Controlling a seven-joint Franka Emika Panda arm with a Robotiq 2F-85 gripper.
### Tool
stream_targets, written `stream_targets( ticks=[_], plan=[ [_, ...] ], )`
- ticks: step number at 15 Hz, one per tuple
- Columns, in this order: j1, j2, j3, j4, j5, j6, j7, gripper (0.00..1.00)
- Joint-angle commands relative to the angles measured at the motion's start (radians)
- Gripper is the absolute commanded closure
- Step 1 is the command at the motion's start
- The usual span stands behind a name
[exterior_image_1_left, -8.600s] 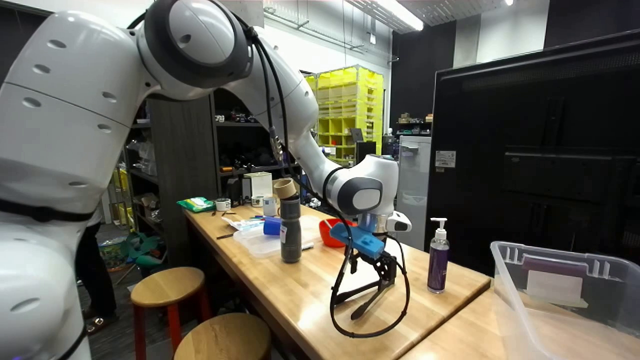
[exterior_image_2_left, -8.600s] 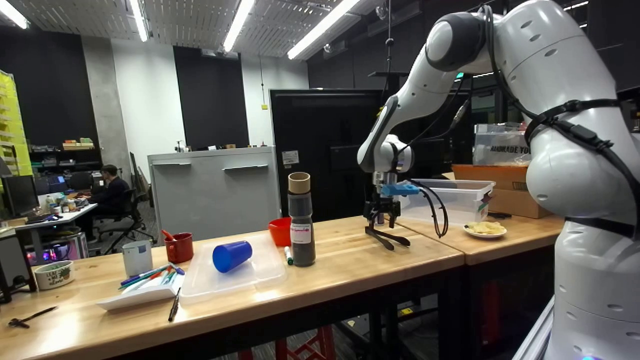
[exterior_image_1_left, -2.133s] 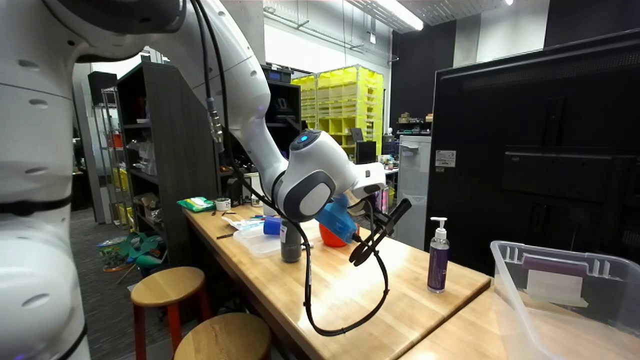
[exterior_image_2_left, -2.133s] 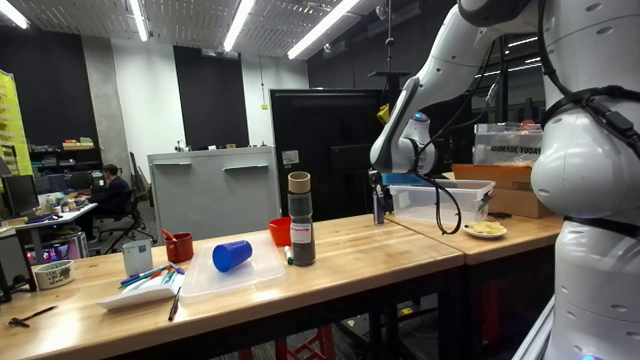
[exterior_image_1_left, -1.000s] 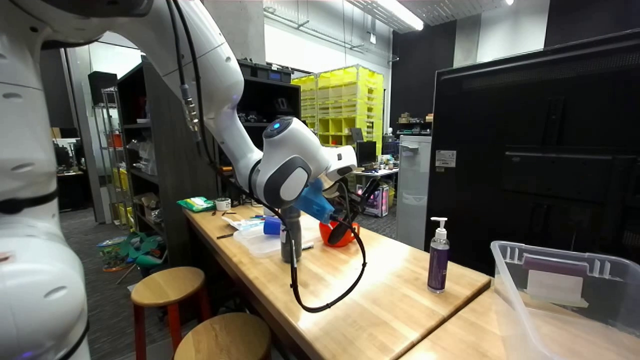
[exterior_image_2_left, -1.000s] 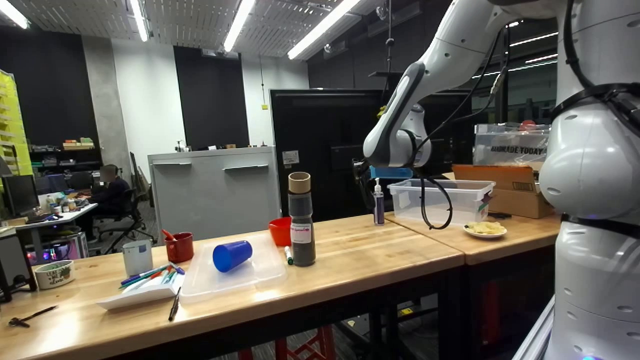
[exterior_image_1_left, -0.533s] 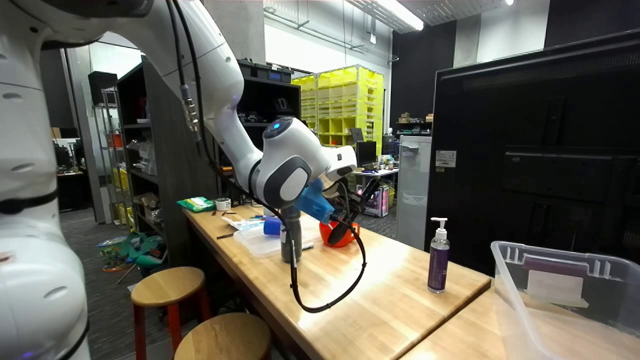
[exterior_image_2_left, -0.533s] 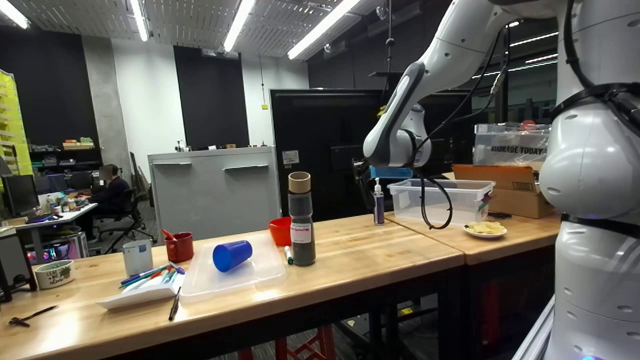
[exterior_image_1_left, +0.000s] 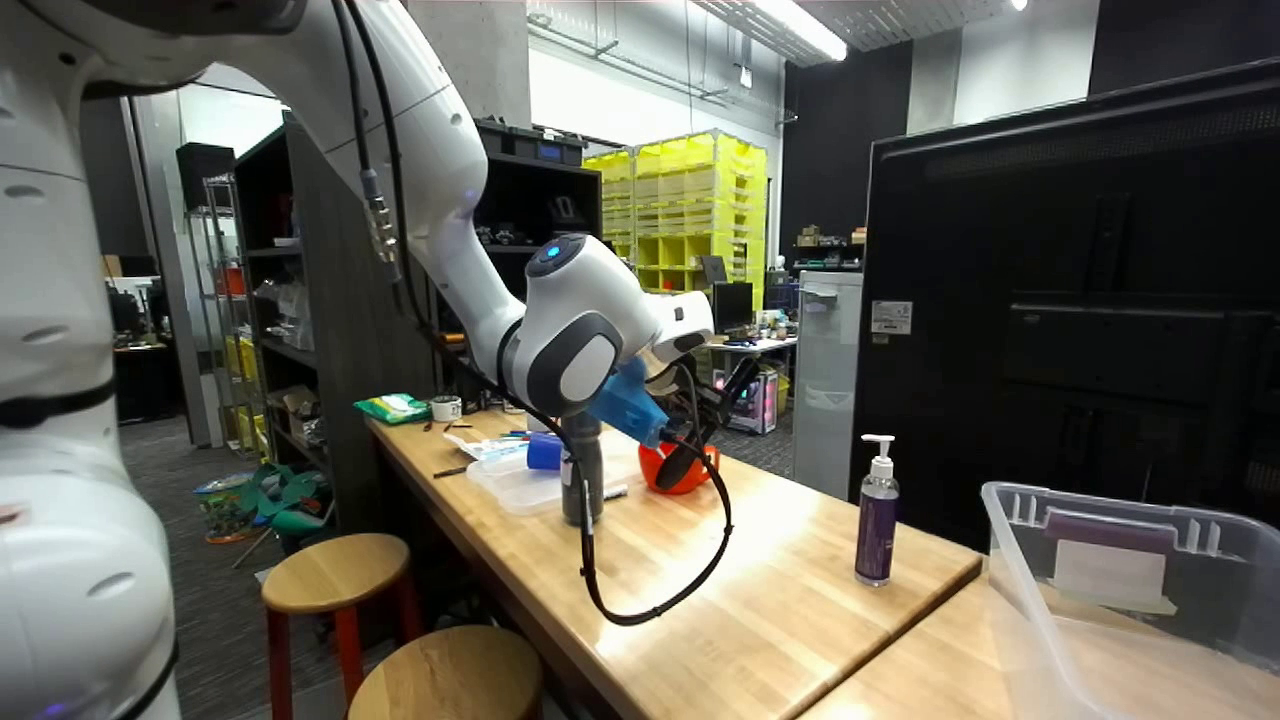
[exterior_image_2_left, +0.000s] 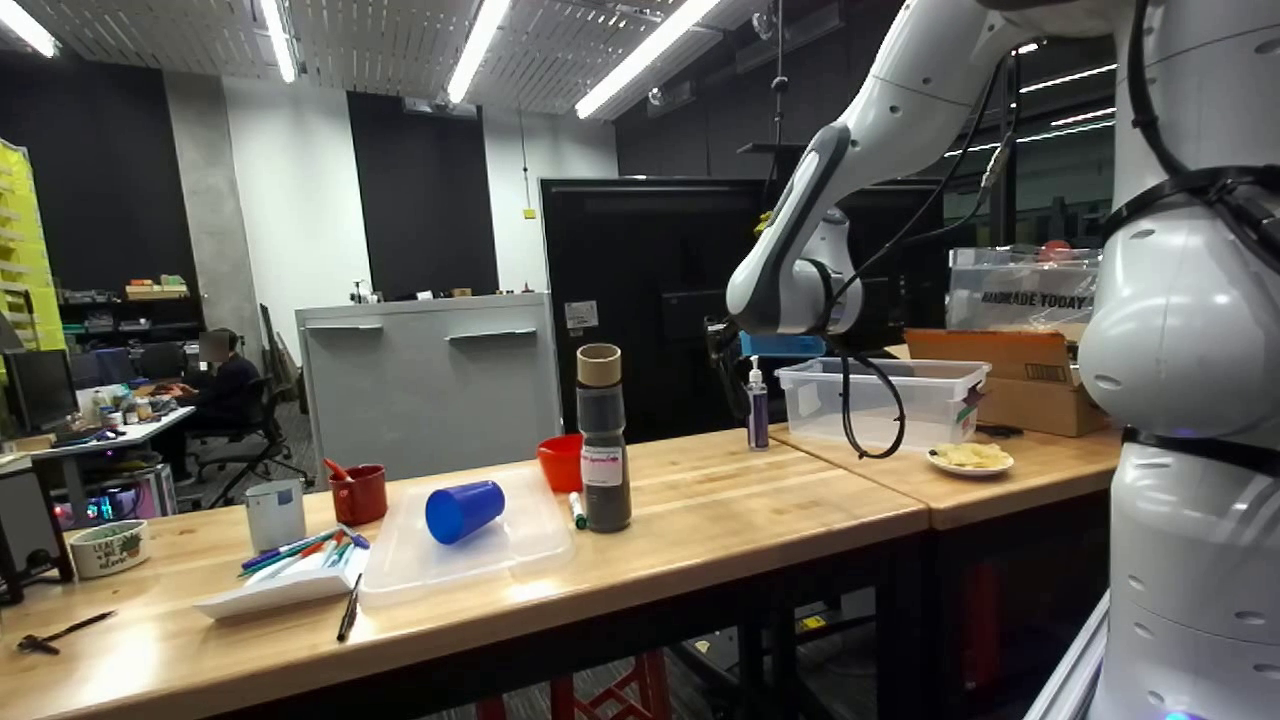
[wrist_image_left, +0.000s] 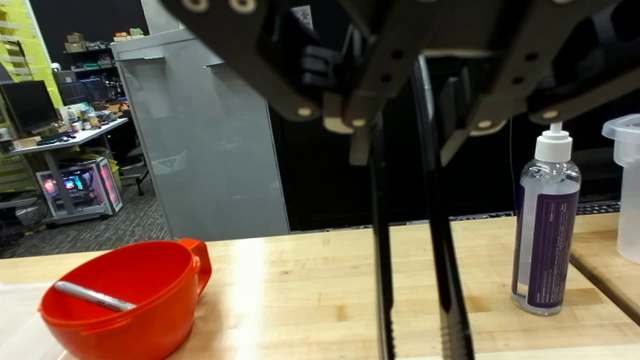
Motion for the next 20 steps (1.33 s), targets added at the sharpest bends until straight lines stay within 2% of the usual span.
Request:
stream_targets(
  ticks=[1,13,14,20],
  plan=[
    [0.002,0.0,-0.007,0.0,-0.02,-0.001,0.015,0.68],
    [0.002,0.0,-0.007,0.0,-0.02,-0.001,0.015,0.68],
    [0.002,0.0,-0.007,0.0,-0.02,-0.001,0.015,0.8],
    [-0.003,0.003,-0.007,0.025,0.027,0.05,-0.01,0.75]
  ],
)
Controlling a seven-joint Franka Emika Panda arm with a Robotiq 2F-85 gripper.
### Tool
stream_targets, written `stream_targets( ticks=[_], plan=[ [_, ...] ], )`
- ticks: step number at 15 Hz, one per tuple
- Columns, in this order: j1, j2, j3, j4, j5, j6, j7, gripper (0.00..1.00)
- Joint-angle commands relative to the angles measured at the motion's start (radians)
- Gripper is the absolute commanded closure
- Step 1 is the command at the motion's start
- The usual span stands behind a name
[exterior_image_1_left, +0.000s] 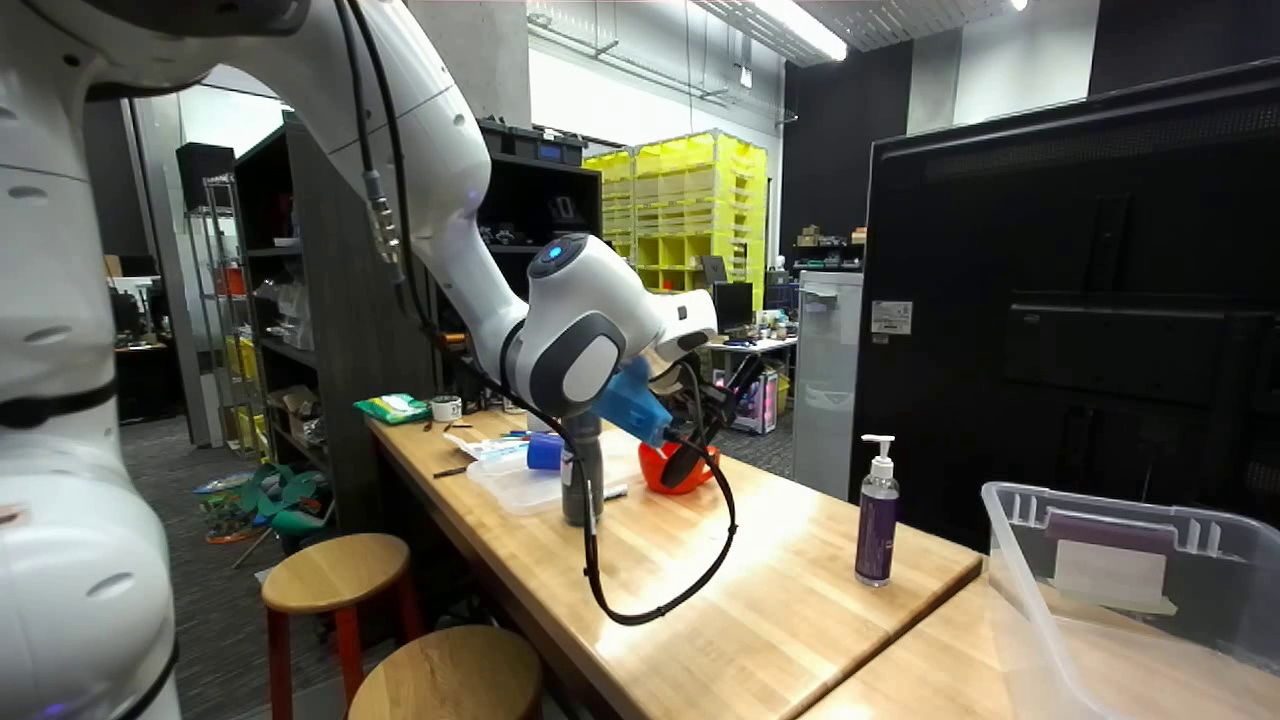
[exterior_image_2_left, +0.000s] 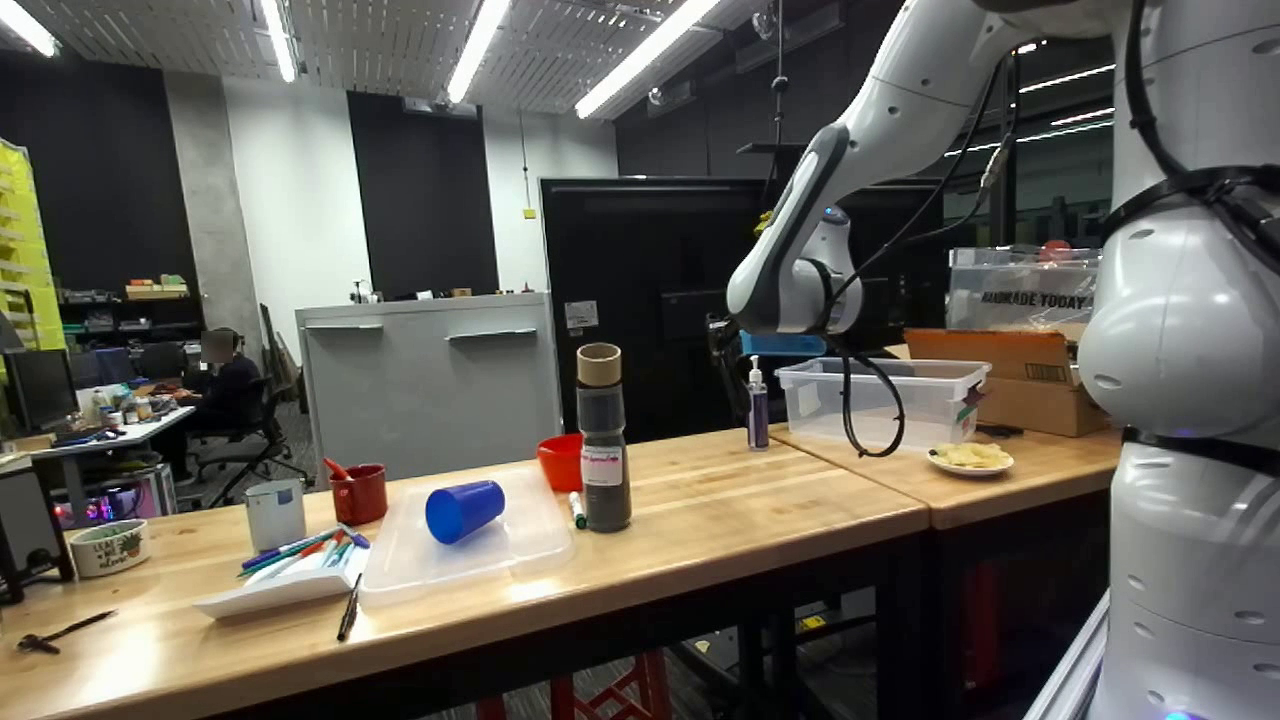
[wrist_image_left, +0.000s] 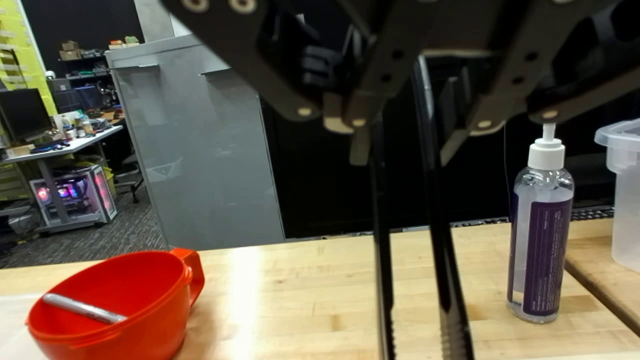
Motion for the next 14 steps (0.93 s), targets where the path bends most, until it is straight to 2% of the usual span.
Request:
stream_targets(
  ticks=[1,2,3,9,12,14],
  plan=[
    [0.0,-0.003,-0.002,0.022,0.028,0.049,-0.014,0.76],
    [0.003,-0.001,0.001,0.029,0.032,0.072,-0.023,0.74],
    [0.004,-0.022,0.0,0.058,0.045,0.039,-0.052,0.7],
    [0.024,0.007,0.023,0.176,0.135,0.035,-0.2,0.72],
    [0.046,0.029,0.042,0.221,0.227,0.03,-0.207,0.74],
    [0.078,0.05,0.059,0.257,0.331,0.029,-0.208,0.75]
  ],
)
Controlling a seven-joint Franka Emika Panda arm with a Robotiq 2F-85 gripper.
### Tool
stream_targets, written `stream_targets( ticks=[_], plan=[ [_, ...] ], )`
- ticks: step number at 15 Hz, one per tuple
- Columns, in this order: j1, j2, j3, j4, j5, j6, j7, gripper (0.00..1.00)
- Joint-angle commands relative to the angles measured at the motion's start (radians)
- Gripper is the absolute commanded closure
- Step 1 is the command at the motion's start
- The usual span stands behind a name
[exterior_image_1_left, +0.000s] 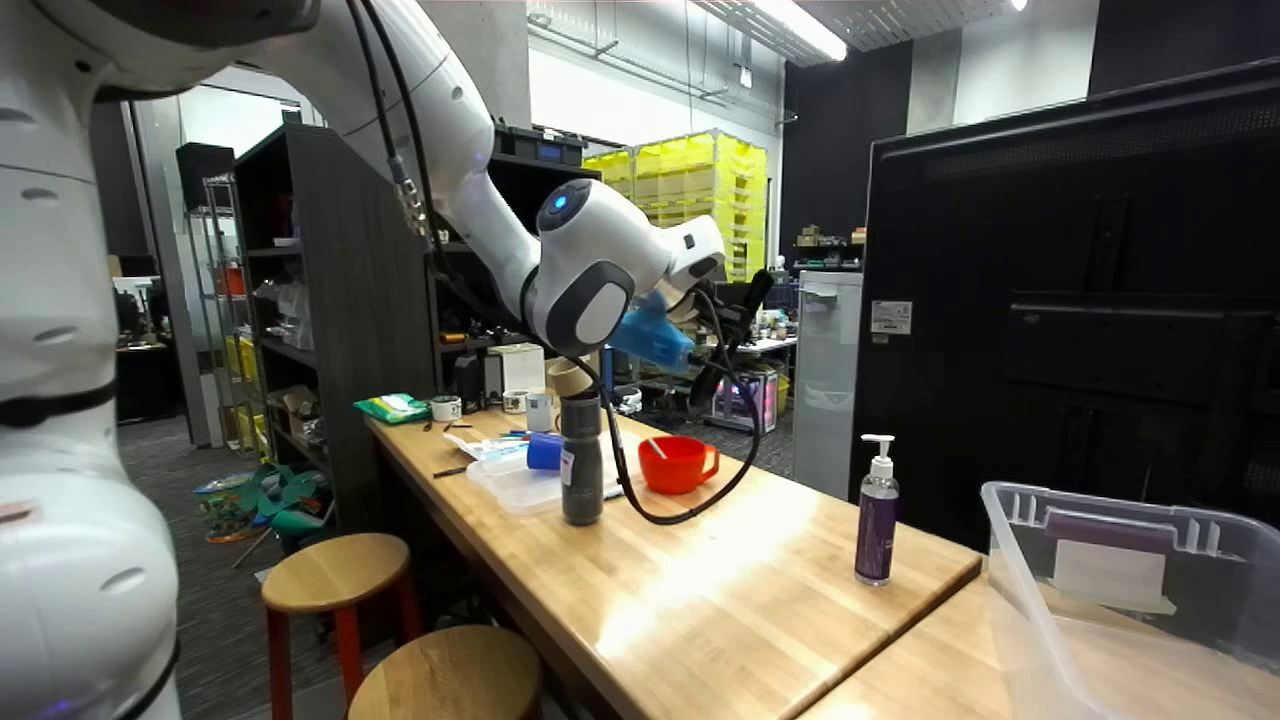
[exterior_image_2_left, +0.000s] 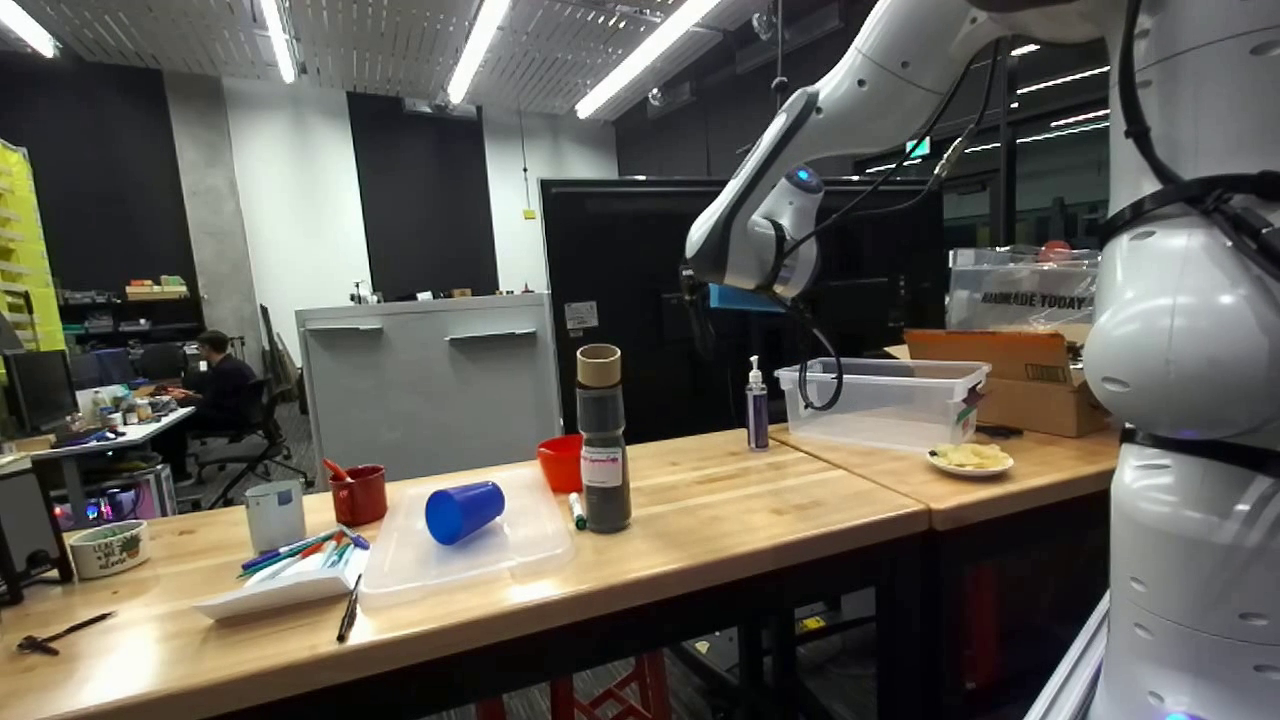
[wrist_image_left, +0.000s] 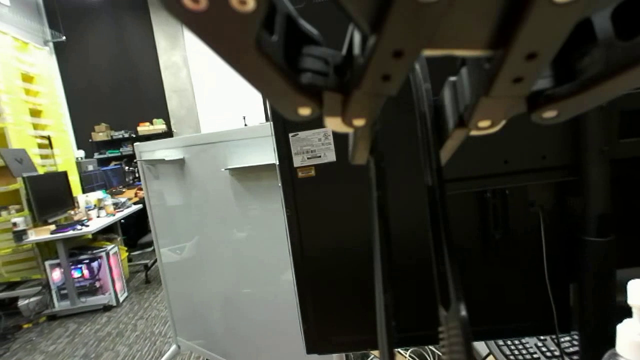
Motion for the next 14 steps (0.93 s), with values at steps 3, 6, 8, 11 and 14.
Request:
stream_targets(
  ticks=[3,6,8,11,14],
  plan=[
    [0.118,0.057,0.027,0.116,0.31,0.0,-0.051,0.78],
    [0.13,0.054,0.028,0.105,0.33,0.0,-0.036,0.68],
    [0.157,0.065,0.026,0.13,0.376,0.0,-0.044,0.68],
    [0.161,0.07,0.022,0.136,0.38,0.0,-0.044,0.68],
    [0.16,0.07,0.016,0.136,0.38,0.0,-0.044,0.68]
  ],
)
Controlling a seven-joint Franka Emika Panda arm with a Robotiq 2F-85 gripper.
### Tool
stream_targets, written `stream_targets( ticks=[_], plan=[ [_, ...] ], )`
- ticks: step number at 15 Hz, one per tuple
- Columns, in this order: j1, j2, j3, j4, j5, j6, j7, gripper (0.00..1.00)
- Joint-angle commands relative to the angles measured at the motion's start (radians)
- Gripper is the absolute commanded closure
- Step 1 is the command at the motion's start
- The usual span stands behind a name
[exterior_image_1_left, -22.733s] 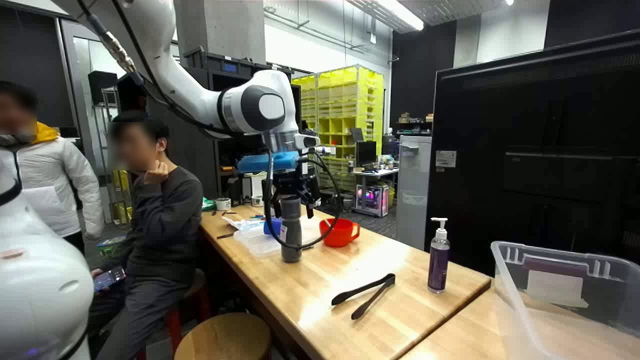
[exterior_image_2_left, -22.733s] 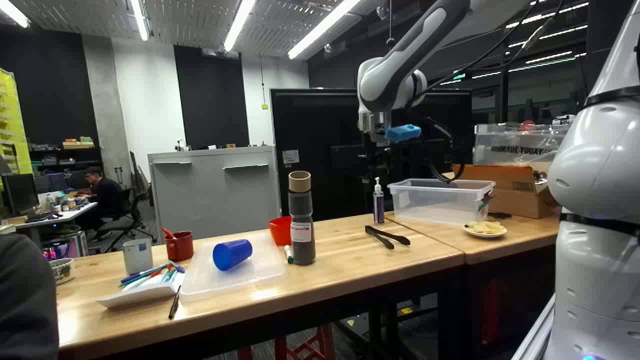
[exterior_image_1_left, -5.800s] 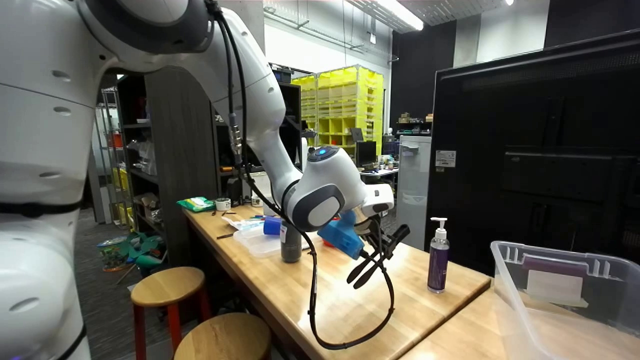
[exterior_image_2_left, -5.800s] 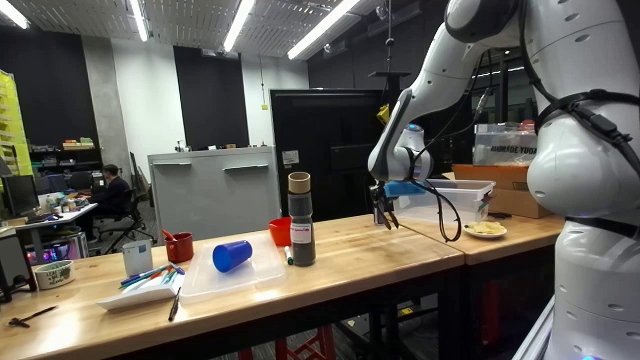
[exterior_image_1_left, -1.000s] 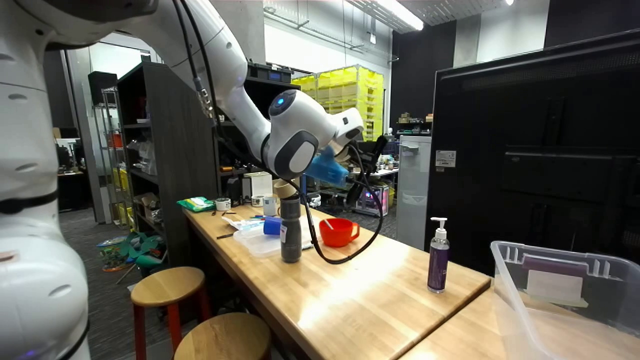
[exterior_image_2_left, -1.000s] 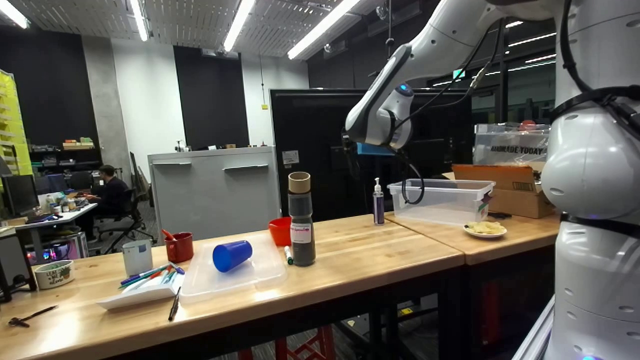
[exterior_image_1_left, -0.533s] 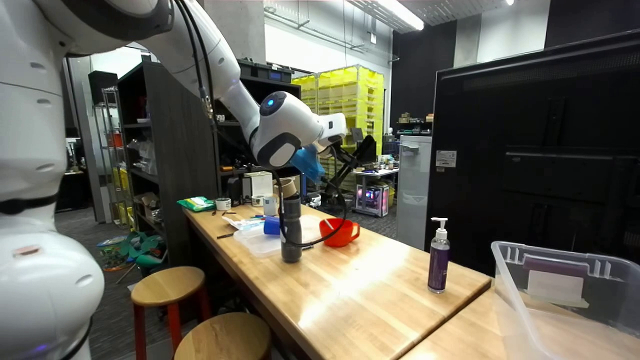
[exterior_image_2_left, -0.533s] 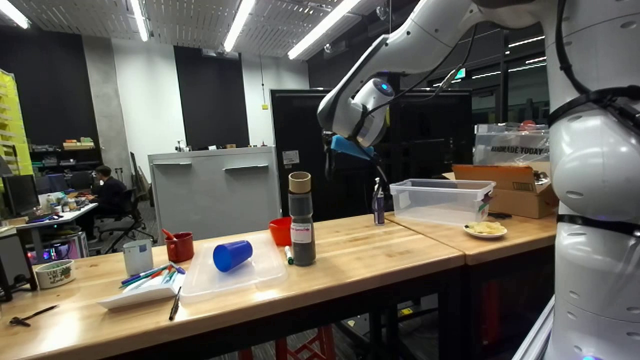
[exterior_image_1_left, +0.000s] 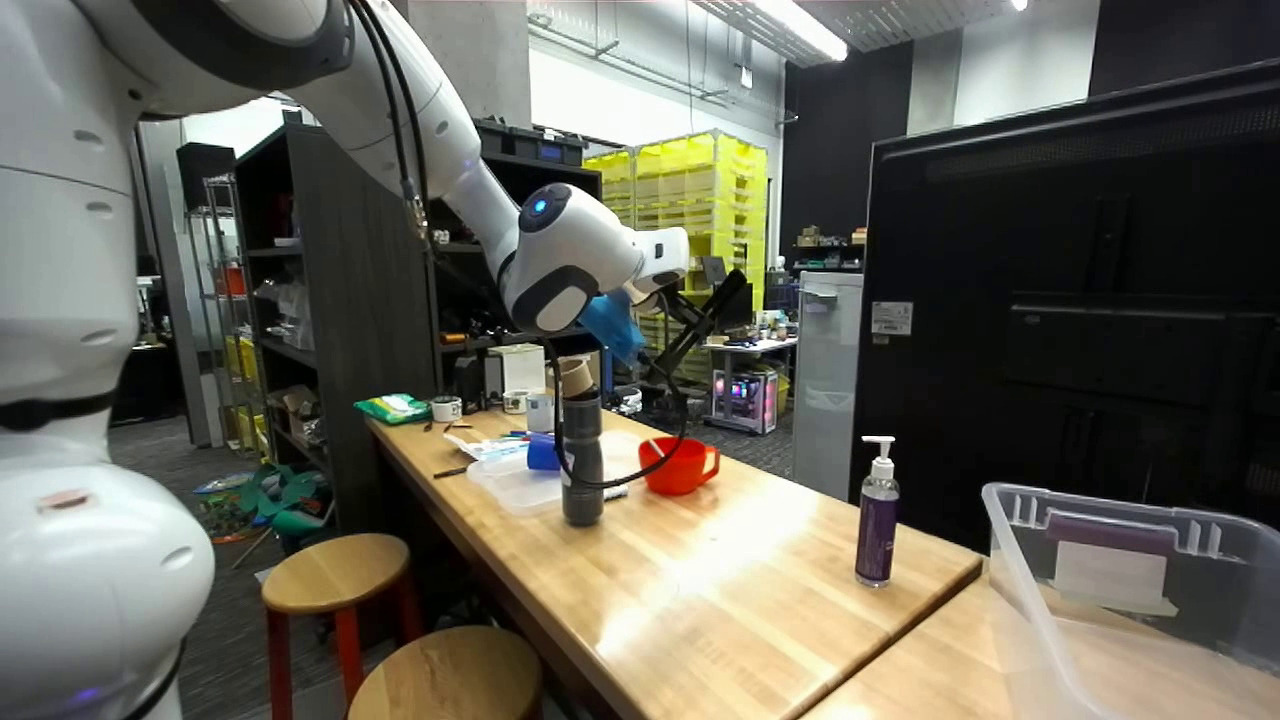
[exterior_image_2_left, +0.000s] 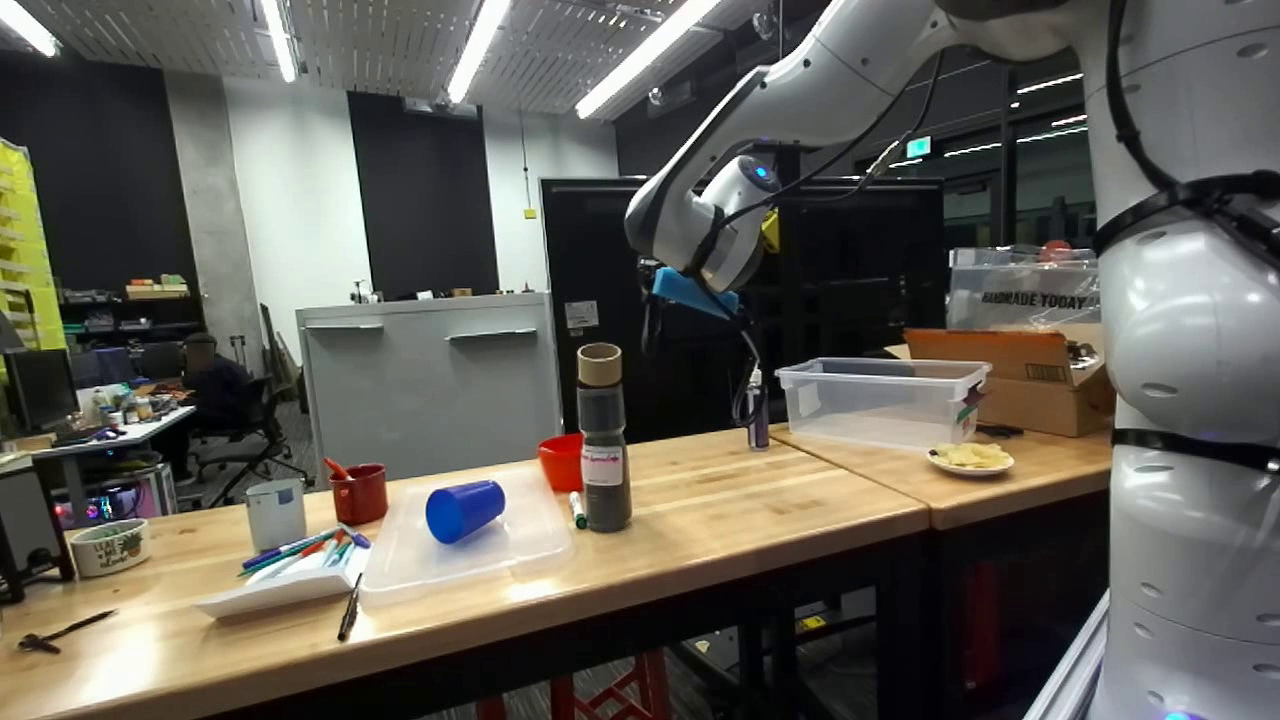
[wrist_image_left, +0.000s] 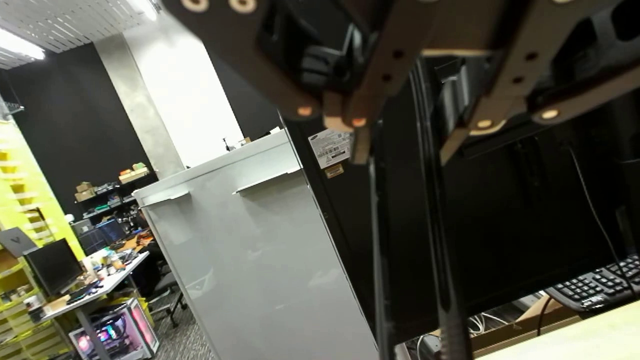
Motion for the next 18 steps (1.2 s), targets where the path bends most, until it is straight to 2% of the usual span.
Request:
stream_targets(
  ticks=[1,12,14,18],
  plan=[
    [0.0,0.0,0.0,0.0,0.0,0.0,0.0,0.68],
    [0.0,0.003,0.0,0.001,0.0,0.0,0.0,0.68],
    [0.008,0.008,-0.016,0.013,0.01,0.0,-0.015,0.66],
    [0.04,0.014,-0.073,0.046,0.019,0.0,-0.061,0.69]
  ],
)
